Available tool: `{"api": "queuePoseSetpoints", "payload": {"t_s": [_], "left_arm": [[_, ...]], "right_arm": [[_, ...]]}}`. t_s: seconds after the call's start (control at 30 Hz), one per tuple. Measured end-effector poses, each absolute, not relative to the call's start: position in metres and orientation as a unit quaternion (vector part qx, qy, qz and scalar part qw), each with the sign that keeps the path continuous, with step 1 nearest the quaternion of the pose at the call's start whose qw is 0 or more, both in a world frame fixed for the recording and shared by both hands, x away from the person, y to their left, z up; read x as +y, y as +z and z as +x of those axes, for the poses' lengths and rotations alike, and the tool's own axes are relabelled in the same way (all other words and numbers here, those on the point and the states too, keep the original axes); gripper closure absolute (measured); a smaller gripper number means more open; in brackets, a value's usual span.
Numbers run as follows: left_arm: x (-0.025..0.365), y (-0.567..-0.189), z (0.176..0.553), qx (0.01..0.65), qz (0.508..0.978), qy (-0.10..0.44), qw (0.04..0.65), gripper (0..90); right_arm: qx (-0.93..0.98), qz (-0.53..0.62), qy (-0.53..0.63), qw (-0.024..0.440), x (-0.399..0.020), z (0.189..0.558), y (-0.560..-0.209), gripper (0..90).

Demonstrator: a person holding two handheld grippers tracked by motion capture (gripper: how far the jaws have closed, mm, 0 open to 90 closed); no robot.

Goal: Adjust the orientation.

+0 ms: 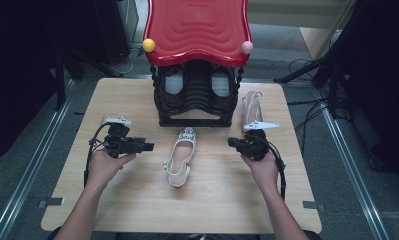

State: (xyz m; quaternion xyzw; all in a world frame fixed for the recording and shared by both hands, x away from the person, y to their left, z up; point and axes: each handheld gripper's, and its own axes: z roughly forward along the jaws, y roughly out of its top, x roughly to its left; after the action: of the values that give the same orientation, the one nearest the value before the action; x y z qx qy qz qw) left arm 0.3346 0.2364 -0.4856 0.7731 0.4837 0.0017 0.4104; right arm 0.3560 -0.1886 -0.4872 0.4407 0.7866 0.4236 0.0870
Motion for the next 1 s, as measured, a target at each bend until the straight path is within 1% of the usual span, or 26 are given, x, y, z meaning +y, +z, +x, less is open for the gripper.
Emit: {"api": "queuePoseSetpoints", "payload": {"t_s": [0.2,0.53,0.67,1.0], "left_arm": [[0.235,-0.487,0.334,0.48,0.782,0.005,0.396,43.6],[0.239,-0.488,0.331,0.484,0.783,0.006,0.392,43.5],[0.24,-0.491,0.33,0.488,0.781,0.005,0.391,43.3],[0.244,-0.492,0.328,0.491,0.779,0.003,0.39,42.9]], "right_arm": [[0.781,0.455,0.419,0.093,-0.2,0.364,-0.486,90.0],[0.767,0.489,0.402,0.1,-0.212,0.387,-0.5,90.0],[0.76,0.508,0.395,0.092,-0.218,0.396,-0.506,90.0],[0.758,0.527,0.373,0.092,-0.222,0.41,-0.519,90.0]]}}
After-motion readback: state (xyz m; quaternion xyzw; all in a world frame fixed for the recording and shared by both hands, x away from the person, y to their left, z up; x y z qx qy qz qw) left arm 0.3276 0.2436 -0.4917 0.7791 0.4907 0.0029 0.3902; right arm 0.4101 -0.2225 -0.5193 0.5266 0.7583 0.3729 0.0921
